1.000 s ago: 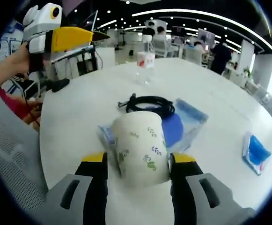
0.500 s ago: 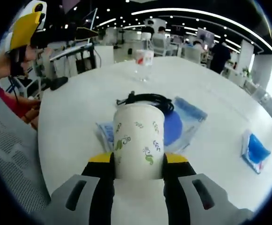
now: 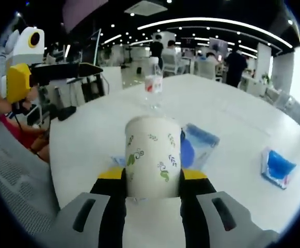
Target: Arrange the tabletop items into an orderly group along one side of the table until the central work area is clear of visible clutter.
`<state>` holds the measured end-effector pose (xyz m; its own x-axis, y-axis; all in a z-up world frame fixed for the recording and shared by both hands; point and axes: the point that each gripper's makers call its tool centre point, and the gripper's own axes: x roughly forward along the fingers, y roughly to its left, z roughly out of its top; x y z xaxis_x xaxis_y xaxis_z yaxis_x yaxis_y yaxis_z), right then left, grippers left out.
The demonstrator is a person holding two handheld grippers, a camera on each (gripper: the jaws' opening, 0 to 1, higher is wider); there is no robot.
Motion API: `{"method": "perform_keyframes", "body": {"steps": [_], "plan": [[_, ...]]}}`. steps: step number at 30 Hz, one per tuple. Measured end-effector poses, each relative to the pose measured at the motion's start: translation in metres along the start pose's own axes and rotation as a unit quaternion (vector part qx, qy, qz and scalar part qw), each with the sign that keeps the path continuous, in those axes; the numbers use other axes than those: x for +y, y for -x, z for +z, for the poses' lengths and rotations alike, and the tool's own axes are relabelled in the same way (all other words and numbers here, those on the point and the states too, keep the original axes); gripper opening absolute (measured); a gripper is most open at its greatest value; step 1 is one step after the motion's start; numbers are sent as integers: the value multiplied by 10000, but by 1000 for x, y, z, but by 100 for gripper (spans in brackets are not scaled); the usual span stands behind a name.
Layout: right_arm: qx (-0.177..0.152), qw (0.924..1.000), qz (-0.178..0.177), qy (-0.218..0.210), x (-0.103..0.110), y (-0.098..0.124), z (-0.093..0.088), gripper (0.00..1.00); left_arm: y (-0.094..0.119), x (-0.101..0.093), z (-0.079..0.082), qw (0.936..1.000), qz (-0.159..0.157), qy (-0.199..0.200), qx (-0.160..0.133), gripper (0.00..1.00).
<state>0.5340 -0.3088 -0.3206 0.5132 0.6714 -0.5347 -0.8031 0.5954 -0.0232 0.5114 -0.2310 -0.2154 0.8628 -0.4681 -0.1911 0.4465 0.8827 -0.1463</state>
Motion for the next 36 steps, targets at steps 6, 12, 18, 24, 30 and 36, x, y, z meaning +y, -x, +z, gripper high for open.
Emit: {"method": "perform_keyframes", "body": {"steps": [6, 12, 18, 24, 30, 36], "plan": [[-402, 9992, -19, -49, 4, 15, 21, 40, -1, -8, 2, 9997, -108, 226, -33, 99], [-856, 9963, 0, -20, 10, 30, 45, 40, -2, -16, 2, 9991, -220, 370, -45, 99], [-1077, 9942, -17, 4, 15, 42, 61, 40, -2, -22, 12, 9922, -413, 1117, -375, 99], [-1338, 9910, 50, 53, 26, 53, 76, 40, -1, -24, 17, 9876, -515, 1384, -530, 98], [-1518, 9882, 125, 184, 37, 62, 88, 40, -1, -30, 19, 9807, -687, 1737, -584, 96], [-1679, 9853, 225, 222, 47, 70, 97, 40, -1, -35, 19, 9704, -914, 2144, -627, 86]]}}
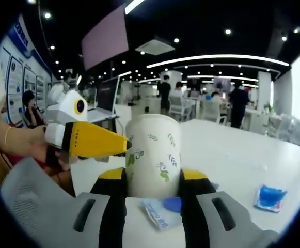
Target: Arrange the tabletop items into an orderly group along one side of the table until the central work area is clear of visible clutter.
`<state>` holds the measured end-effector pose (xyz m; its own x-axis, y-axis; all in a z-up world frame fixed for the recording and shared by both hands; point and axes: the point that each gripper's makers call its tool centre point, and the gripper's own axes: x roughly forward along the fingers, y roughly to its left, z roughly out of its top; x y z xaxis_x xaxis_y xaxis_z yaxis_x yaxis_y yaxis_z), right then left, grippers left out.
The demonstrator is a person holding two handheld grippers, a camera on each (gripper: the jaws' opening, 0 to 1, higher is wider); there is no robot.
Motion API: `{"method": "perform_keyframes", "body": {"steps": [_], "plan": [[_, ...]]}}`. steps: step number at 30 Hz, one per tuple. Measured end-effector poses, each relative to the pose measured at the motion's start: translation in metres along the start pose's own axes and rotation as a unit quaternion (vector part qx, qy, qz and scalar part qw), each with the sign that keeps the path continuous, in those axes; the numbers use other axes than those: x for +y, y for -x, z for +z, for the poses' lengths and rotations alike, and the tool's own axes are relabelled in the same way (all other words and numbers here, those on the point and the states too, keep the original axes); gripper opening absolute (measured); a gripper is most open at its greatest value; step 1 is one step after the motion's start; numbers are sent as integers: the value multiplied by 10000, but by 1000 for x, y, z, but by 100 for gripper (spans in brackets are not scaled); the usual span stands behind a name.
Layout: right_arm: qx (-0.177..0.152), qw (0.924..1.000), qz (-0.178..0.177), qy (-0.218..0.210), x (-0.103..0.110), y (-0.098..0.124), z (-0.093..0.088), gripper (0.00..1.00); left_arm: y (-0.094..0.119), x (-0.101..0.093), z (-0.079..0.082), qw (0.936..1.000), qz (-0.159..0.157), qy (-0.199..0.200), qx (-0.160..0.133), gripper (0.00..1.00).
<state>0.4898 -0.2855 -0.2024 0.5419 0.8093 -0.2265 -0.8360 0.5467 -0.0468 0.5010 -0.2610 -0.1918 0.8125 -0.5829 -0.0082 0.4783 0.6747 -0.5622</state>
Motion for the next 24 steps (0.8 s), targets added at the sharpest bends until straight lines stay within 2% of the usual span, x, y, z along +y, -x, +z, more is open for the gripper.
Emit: {"method": "perform_keyframes", "body": {"steps": [3, 7, 11, 15, 19, 24], "plan": [[-47, 10000, -1, 65, 4, 1, 3, 40, 0, -5, -1, 9999, -116, 91, -8, 81], [-109, 9999, -5, 94, 6, 1, 5, 40, 0, -17, -5, 9984, -400, 392, 104, 67], [-146, 9998, 2, 97, 8, 1, 6, 40, 0, -23, -8, 9975, -549, 395, 198, 56], [-166, 9998, 12, 118, 11, 2, 6, 40, -1, -25, -8, 9968, -604, 482, 207, 52], [-173, 9998, 15, 121, 11, 3, 5, 40, -1, -25, -7, 9961, -655, 561, 206, 43], [-208, 9997, -3, 154, 11, 5, 5, 40, -2, -26, -8, 9955, -674, 623, 237, 42]]}}
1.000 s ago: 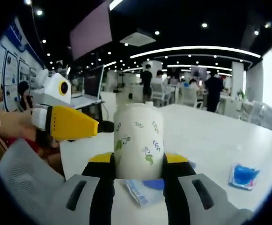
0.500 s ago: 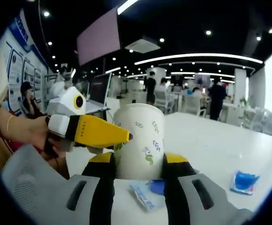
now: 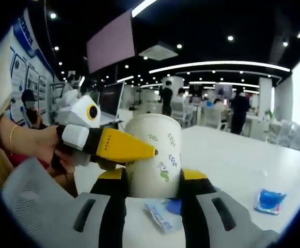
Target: Arrange the tabletop items into an orderly group along one side of the table until the central work area is clear of visible clutter.
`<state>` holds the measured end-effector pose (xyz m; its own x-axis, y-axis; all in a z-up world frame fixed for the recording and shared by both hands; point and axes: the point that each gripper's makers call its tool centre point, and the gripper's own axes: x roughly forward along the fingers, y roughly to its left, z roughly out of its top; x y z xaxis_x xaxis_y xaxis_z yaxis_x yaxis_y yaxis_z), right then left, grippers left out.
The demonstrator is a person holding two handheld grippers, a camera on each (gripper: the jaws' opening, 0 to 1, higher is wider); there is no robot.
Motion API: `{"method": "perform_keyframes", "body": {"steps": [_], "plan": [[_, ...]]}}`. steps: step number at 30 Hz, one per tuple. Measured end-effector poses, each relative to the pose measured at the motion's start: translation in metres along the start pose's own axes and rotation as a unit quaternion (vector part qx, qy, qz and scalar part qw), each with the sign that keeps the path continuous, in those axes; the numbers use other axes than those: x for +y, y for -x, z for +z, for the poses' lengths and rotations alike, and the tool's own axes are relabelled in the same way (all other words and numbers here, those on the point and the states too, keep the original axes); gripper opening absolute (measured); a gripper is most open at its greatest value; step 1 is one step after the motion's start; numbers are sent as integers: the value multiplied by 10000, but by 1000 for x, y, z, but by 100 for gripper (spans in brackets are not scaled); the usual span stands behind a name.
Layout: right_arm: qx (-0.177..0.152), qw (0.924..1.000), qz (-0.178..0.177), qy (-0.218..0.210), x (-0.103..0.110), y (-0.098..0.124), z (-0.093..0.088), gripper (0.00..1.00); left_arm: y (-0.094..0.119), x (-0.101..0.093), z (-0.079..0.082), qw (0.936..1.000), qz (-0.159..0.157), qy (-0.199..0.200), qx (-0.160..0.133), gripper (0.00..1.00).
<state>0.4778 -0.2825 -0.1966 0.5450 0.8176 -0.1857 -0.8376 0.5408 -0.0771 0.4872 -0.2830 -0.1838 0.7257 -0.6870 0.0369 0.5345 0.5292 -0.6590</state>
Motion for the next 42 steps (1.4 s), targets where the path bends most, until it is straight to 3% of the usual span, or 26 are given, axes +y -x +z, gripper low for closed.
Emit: {"method": "perform_keyframes", "body": {"steps": [15, 17, 19, 23, 29, 33, 36, 38, 42], "plan": [[87, 9999, -21, 105, 1, 2, -2, 41, 2, -4, -1, 10000, -33, -24, 47, 40], [142, 9999, -58, 58, -1, 3, -4, 45, 1, -5, 2, 10000, -44, -64, 6, 40], [161, 9998, -101, -39, -3, 3, -6, 51, 1, -5, 4, 9998, -23, -175, -2, 40], [162, 9997, -124, -163, -4, 4, -5, 60, 1, -1, 11, 9959, 172, -885, 14, 40], [175, 9991, -112, -378, -5, 5, -6, 72, 0, -9, 15, 9921, 190, -1242, 32, 40], [202, 9986, -67, -477, -4, 5, -7, 77, 0, -12, 24, 9823, 249, -1851, -97, 40], [243, 9983, -35, -530, -3, 6, -10, 80, 2, -9, 28, 9668, 452, -2513, -38, 40], [271, 9980, -31, -564, -4, 6, -12, 81, 2, -7, 30, 9591, 533, -2780, -2, 40], [299, 9977, -26, -610, -5, 6, -15, 82, 1, -1, 33, 9507, 677, -3025, 47, 40]]}}
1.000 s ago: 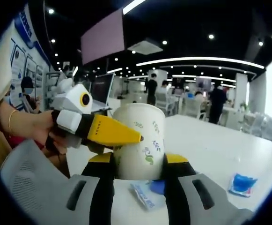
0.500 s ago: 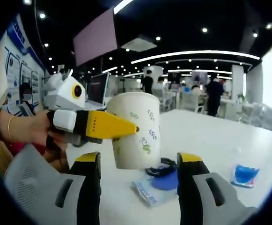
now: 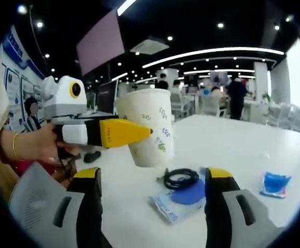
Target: Arrange the tabletop items into an orderly group along one side of the table until the central work area is clear of visible clutter.
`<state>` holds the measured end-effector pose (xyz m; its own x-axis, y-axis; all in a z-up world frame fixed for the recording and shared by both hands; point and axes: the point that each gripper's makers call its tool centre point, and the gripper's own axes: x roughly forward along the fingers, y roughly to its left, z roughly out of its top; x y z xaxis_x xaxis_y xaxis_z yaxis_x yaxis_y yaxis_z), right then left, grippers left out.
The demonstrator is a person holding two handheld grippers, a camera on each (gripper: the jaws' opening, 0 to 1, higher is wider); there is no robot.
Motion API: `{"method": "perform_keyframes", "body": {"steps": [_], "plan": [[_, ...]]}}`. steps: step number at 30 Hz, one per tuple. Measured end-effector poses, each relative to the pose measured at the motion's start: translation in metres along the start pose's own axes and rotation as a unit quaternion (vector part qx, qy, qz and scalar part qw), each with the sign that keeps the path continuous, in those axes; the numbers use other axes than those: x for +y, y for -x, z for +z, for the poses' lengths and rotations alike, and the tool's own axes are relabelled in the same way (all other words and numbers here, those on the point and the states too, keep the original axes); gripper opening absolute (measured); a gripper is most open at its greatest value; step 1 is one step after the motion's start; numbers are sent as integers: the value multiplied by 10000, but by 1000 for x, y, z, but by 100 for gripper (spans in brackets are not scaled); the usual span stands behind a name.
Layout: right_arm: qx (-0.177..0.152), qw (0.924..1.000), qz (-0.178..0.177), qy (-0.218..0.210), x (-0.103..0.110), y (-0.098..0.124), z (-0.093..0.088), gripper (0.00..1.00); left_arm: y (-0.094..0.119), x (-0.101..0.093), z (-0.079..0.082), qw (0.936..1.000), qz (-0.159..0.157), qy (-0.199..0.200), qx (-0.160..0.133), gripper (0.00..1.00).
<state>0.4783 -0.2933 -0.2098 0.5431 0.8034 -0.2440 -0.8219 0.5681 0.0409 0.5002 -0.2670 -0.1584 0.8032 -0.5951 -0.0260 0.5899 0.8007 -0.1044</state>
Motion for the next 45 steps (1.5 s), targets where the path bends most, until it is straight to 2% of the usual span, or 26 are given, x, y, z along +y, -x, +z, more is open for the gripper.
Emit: {"method": "perform_keyframes", "body": {"steps": [4, 15, 31, 45], "plan": [[26, 10000, -14, -29, -3, 0, -3, 83, -4, 11, -2, 9995, 123, -299, 62, 40], [153, 9997, -85, -183, -18, -3, -15, 84, -21, 48, -9, 9955, 468, -795, 204, 40], [361, 9981, -260, -431, -47, -12, -38, 83, -52, 111, -34, 9930, 869, -703, 375, 40], [509, 9970, -290, -505, -71, -27, -56, 83, -81, 159, -72, 9899, 1085, -710, 580, 40]]}}
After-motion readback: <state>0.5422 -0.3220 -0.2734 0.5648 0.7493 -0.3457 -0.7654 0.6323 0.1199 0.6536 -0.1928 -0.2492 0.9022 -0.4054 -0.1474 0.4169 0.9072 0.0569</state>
